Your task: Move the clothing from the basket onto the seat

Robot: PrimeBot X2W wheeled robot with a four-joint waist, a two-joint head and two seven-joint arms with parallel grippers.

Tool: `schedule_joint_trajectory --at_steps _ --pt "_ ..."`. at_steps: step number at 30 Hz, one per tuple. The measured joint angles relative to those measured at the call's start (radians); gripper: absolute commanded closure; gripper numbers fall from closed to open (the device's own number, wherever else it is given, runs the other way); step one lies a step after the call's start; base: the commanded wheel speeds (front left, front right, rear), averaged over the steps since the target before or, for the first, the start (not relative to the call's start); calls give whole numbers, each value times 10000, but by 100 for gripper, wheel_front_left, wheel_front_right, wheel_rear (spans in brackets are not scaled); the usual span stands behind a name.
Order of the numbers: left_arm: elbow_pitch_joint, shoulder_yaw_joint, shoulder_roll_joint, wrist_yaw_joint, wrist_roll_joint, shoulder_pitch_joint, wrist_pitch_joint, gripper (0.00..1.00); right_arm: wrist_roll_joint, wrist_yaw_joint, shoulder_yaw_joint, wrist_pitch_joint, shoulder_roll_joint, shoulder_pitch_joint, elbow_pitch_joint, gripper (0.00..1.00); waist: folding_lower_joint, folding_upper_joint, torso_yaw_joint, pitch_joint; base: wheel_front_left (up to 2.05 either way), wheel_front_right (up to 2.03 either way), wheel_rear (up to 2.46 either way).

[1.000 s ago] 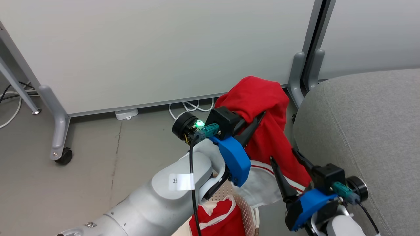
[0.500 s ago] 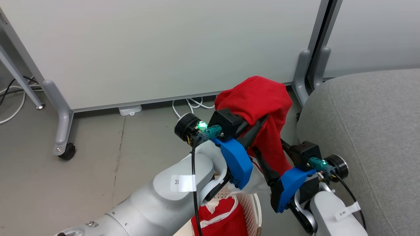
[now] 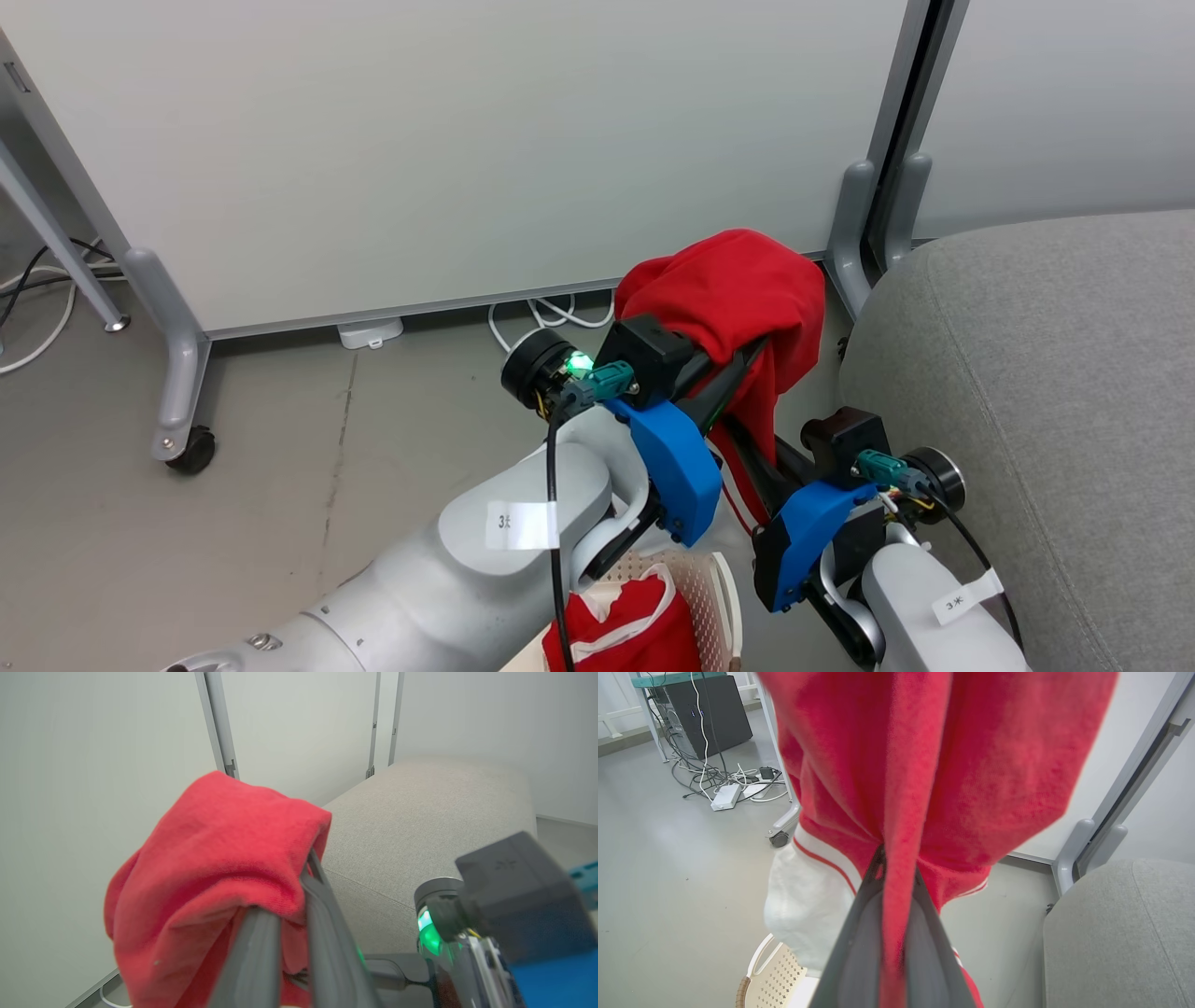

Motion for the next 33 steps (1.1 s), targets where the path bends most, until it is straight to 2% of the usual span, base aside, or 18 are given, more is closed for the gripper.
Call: schedule_joint_trajectory --at_steps 17,19,20,26,33 --pt "167 0 -6 12 -161 172 0 100 128 0 121 -40 0 95 86 100 0 0 -372 -180 0 0 0" --pt "199 54 -4 111 -111 221 -2 36 144 0 71 -40 0 118 69 100 -1 0 -408 -178 0 0 0" --pt "192 100 0 121 -27 242 -2 0 157 0 35 -42 0 134 56 100 0 0 -426 -169 0 0 0" --pt "-173 1018 -8 221 654 975 -4 0 113 0 -270 -88 0 179 -104 100 -1 0 -482 -82 0 0 0" --pt "-863 2614 334 -104 2161 2606 -13 0 -90 2 -575 -73 -2 251 -374 100 -1 0 -456 67 0 0 0"
